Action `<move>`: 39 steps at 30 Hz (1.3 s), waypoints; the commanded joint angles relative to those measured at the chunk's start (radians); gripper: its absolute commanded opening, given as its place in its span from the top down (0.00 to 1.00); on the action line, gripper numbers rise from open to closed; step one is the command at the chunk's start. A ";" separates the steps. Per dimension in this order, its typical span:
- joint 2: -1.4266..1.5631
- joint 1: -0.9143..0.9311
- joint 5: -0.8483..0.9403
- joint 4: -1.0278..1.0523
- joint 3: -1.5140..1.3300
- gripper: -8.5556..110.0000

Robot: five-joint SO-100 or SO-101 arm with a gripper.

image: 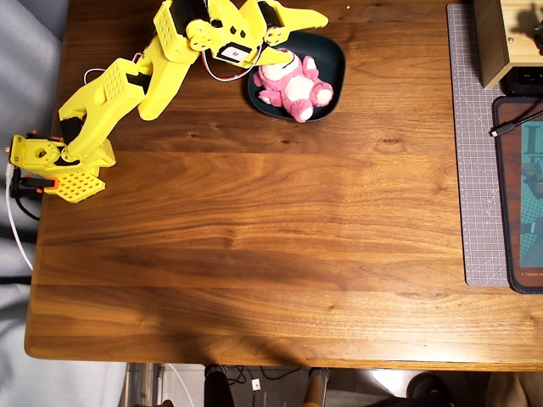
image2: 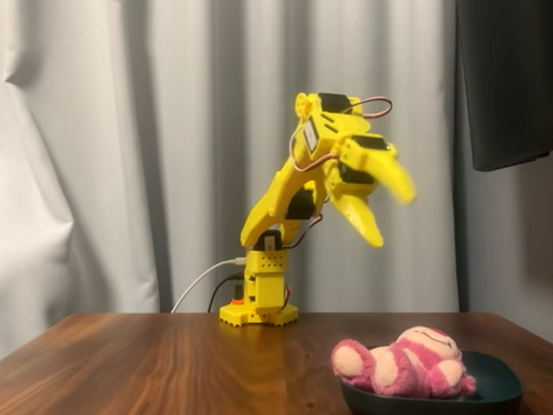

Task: Grasp a strawberry bear and put it in the bin.

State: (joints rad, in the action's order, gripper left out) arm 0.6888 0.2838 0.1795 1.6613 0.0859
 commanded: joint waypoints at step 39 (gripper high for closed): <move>1.922 -0.247 -0.051 -0.339 -2.189 0.93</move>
State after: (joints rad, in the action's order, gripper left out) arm 2.3224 0.0123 0.1365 1.3852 -1.8484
